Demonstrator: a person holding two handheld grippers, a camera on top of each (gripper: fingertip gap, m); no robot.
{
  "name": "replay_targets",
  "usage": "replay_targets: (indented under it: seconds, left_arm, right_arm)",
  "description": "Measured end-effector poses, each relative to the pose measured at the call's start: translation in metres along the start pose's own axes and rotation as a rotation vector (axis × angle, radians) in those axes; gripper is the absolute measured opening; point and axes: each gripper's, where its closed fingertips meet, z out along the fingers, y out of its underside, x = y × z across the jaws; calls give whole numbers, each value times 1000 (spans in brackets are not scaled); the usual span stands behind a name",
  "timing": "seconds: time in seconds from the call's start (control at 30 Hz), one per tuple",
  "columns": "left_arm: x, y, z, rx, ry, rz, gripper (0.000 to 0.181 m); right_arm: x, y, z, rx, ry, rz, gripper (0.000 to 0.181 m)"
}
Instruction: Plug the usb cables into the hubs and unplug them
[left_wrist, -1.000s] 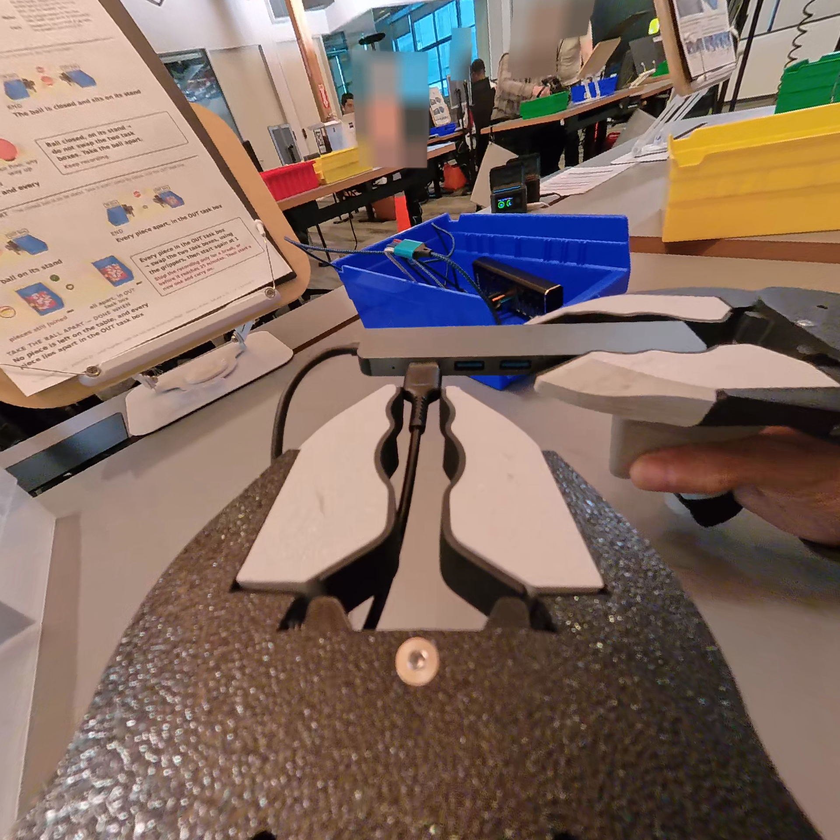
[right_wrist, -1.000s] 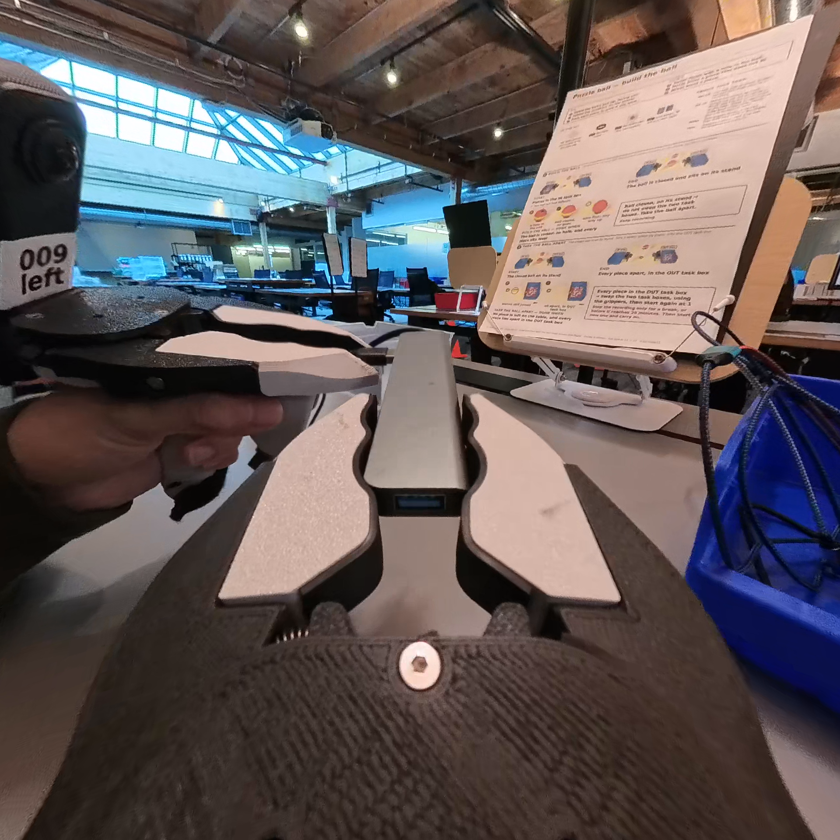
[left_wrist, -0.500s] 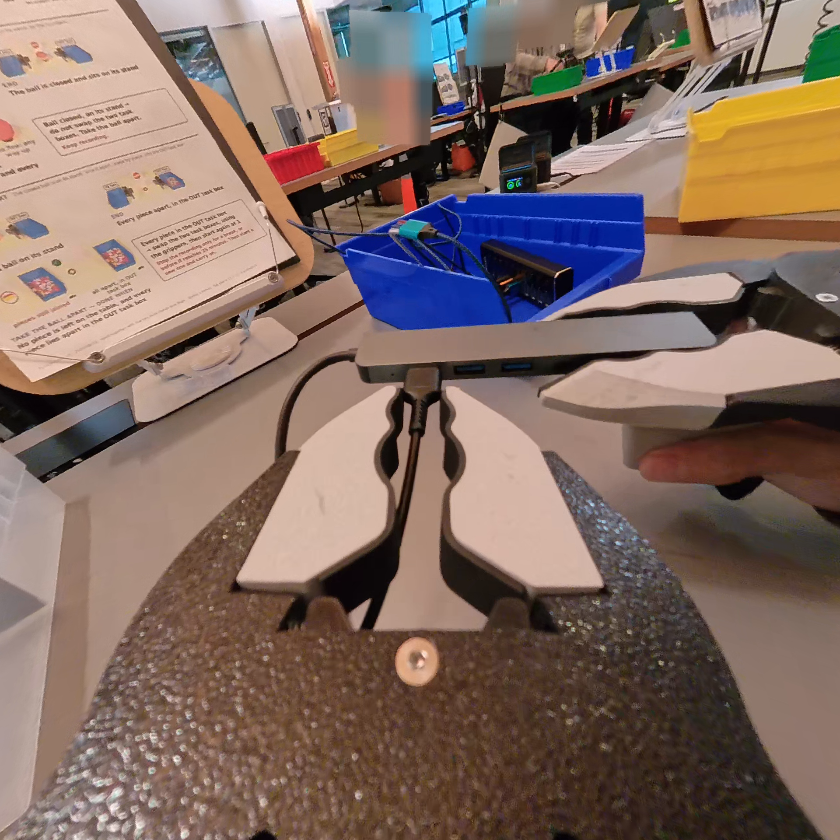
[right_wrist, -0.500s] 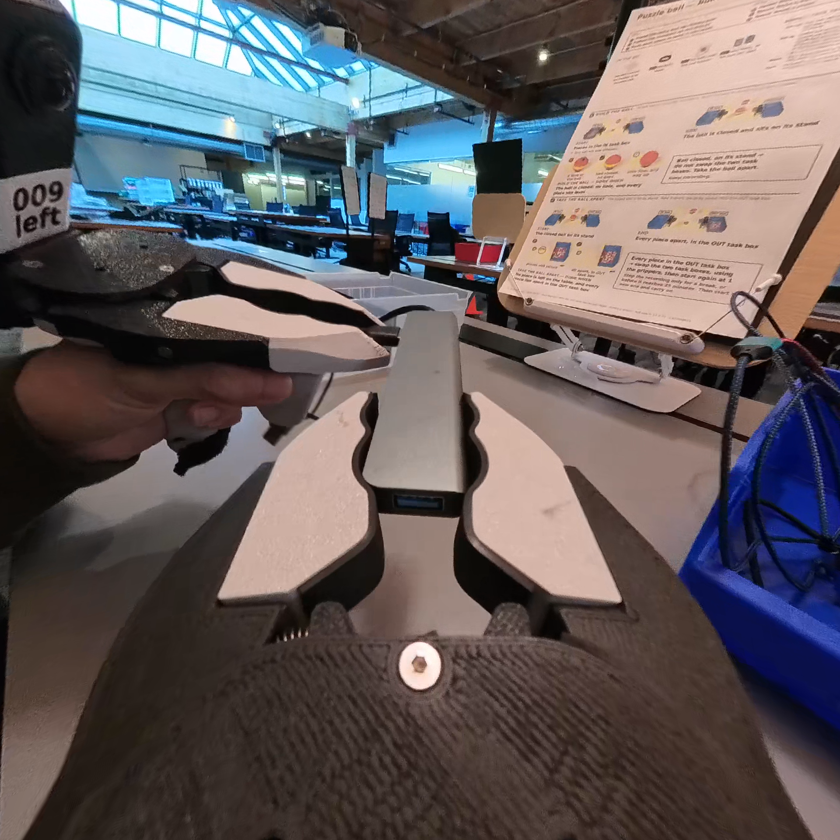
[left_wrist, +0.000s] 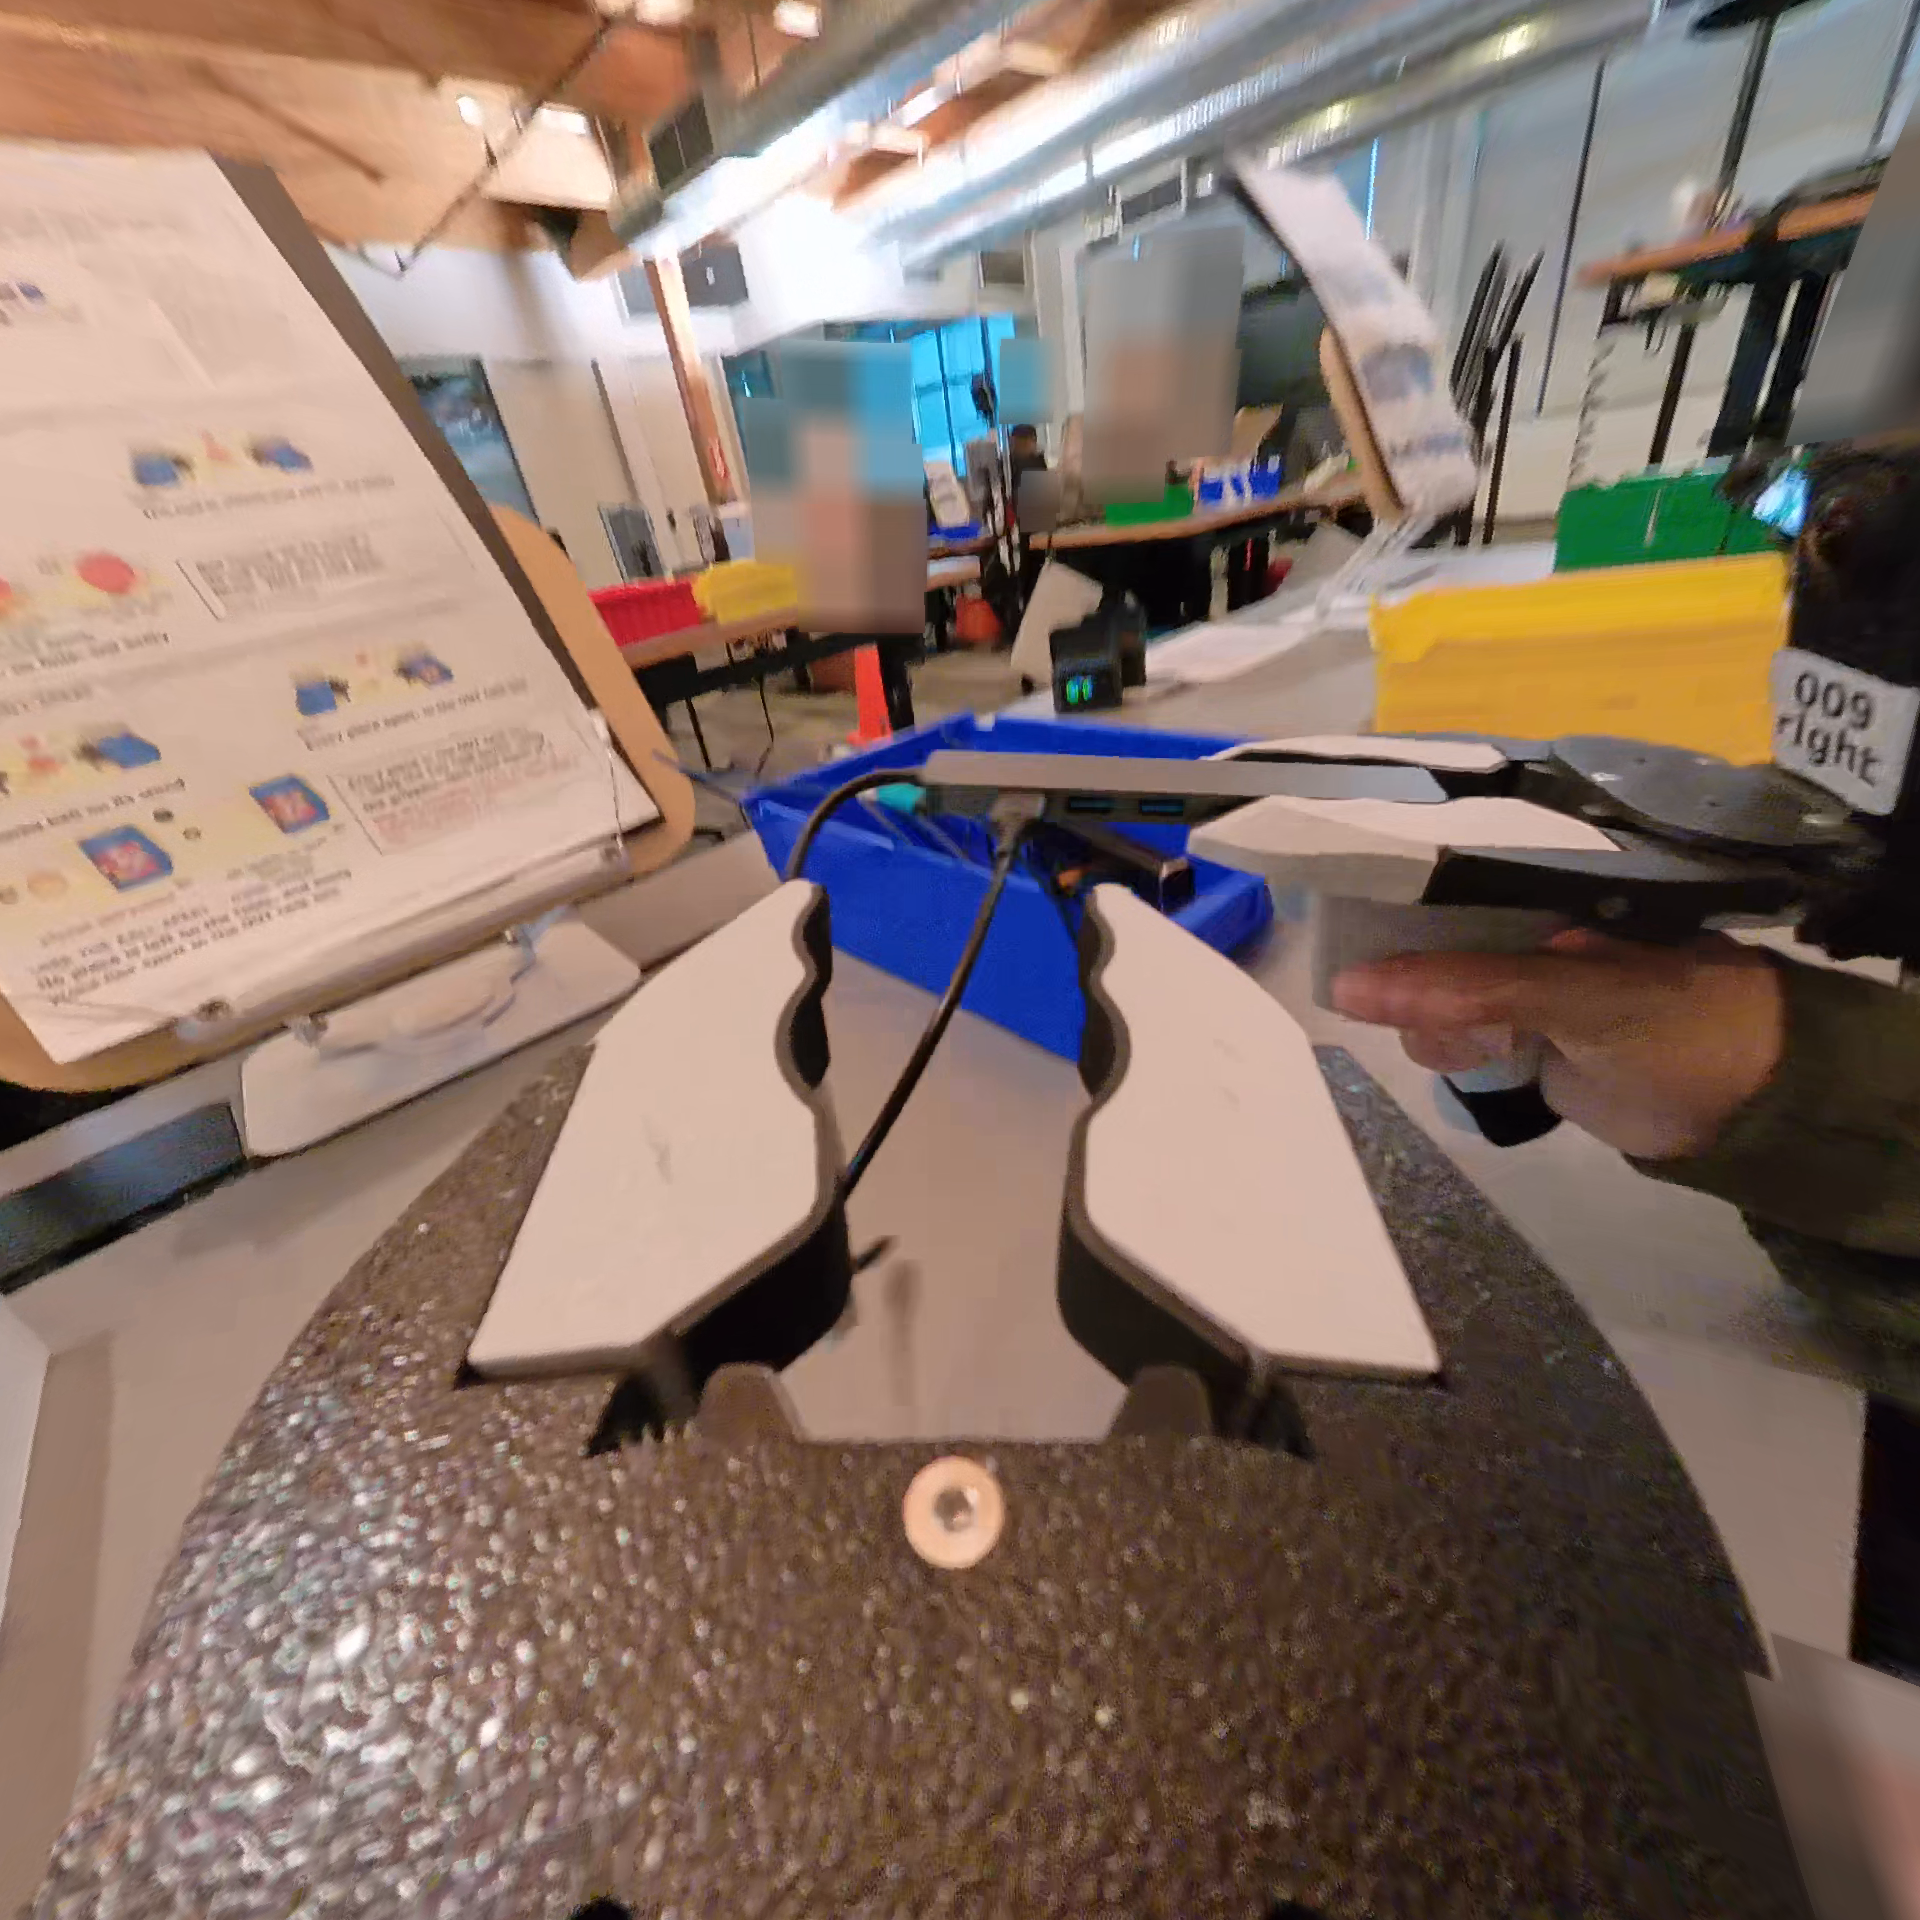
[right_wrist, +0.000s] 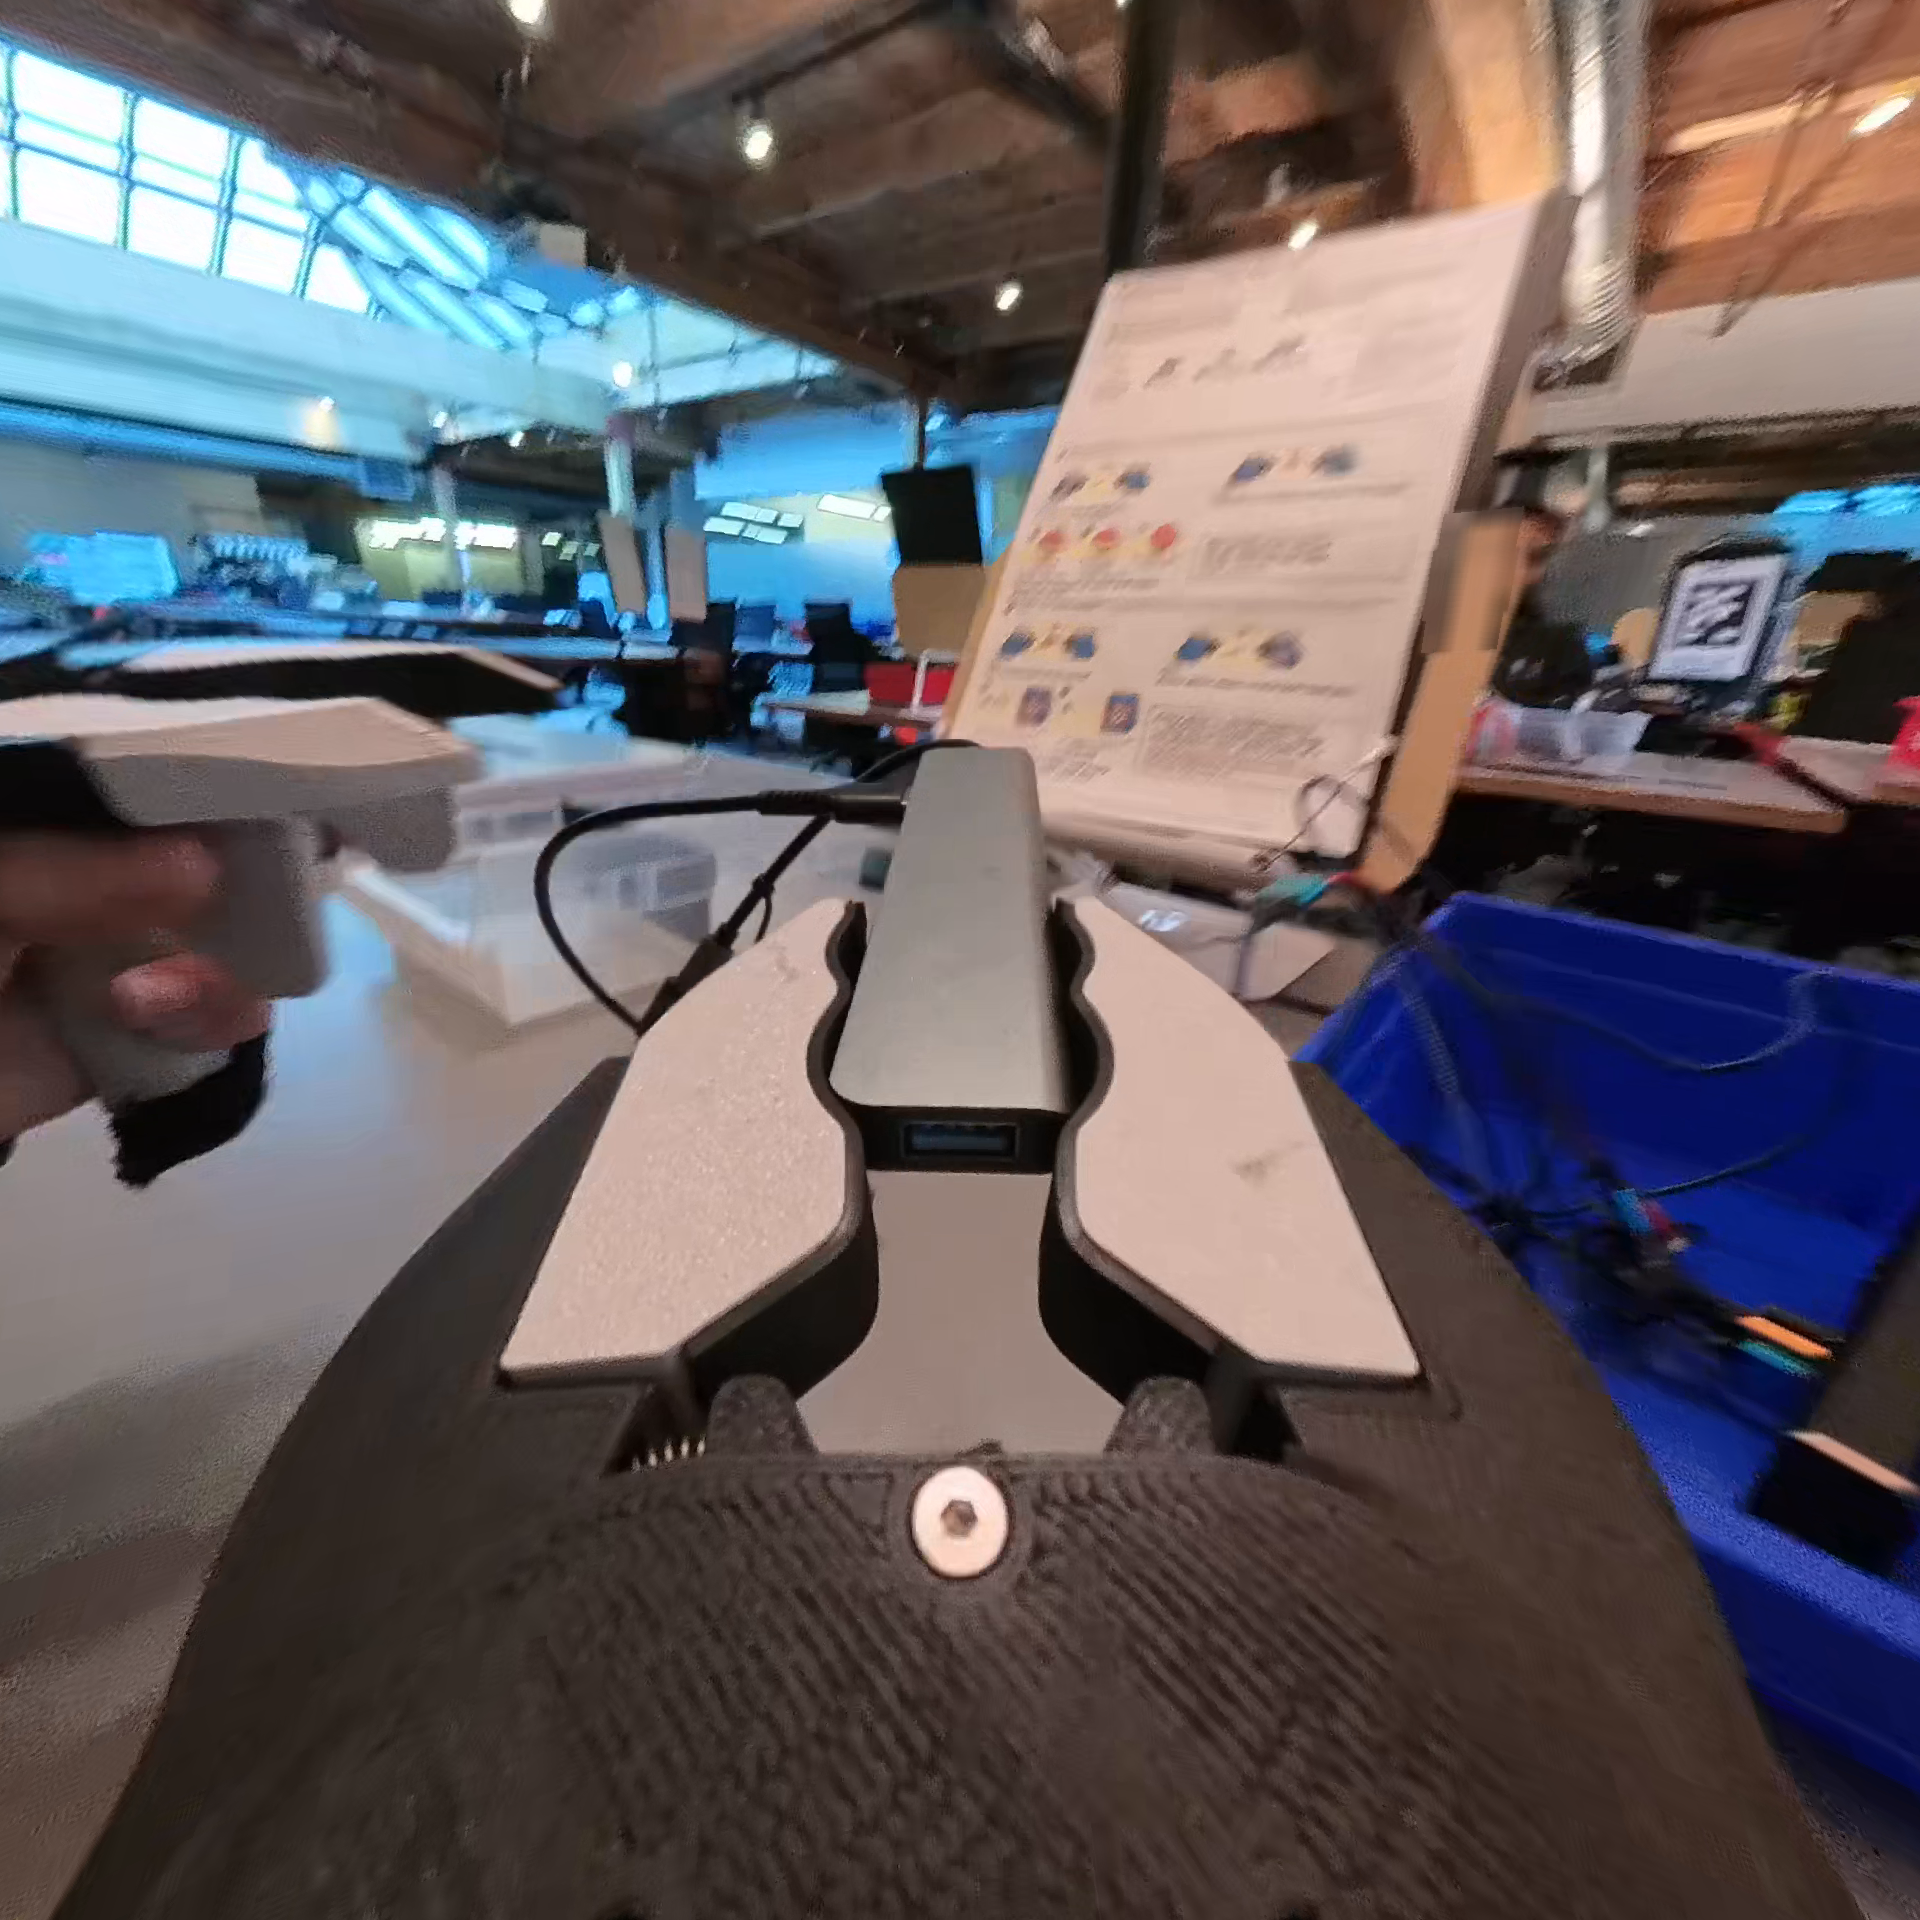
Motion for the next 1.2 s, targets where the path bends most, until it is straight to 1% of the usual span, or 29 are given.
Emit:
replay_targets:
  seconds: [0.07,0.13,0.2,0.27,0.33,0.4,0.43,0.5,0.6,0.7,0.8,0.9,0.93,1.0,1.03,1.07,1.13,1.17,1.2]
  left_arm:
    - [-8,-23,-11,86,-27,-9,45]
    - [-19,-33,-19,133,-65,-8,45]
    - [-30,-27,-20,113,-94,7,45]
    - [-37,-16,-18,64,-93,-5,46]
    - [-42,-8,-16,36,-89,-29,46]
    - [-43,0,-14,5,-76,-41,45]
    - [-44,4,-13,-10,-70,-50,45]
    - [-43,10,-10,-26,-49,-78,45]
    - [-41,17,-7,-53,-25,-97,45]
    - [-36,28,-3,-102,-2,-99,45]
    - [-32,36,-1,-150,20,-92,45]
    - [-32,43,0,-187,22,-74,45]
    - [-32,46,0,-199,23,-71,44]
    - [-31,51,1,-229,29,-81,44]
    - [-30,55,1,-246,36,-86,44]
    - [-28,59,2,-262,48,-88,44]
    - [-25,67,3,-292,58,-82,44]
    - [-24,71,4,-308,62,-75,44]
    - [-22,74,5,-322,73,-69,44]
  right_arm:
    - [20,-29,-12,73,48,4,35]
    - [35,-64,-28,170,80,33,35]
    - [54,-97,-48,264,142,44,35]
    - [75,-122,-68,315,215,42,35]
    - [101,-132,-82,296,345,-36,35]
    - [131,-132,-92,262,493,-108,35]
    - [144,-128,-90,235,528,-123,35]
    - [169,-111,-78,140,594,-142,35]
    - [190,-78,-47,29,612,-160,35]
    - [196,-41,-17,-69,600,-144,35]
    - [197,-4,4,-182,591,-141,35]
    - [203,30,10,-325,596,-149,35]
    - [204,43,9,-388,577,-145,35]
    - [202,72,5,-529,516,-75,38]
    - [204,80,0,-571,519,-49,39]
    - [204,77,-2,-548,520,-57,40]
    - [193,63,-4,-461,457,-69,52]
    - [190,58,-8,-443,445,-52,54]
    - [187,57,-13,-452,440,-39,60]
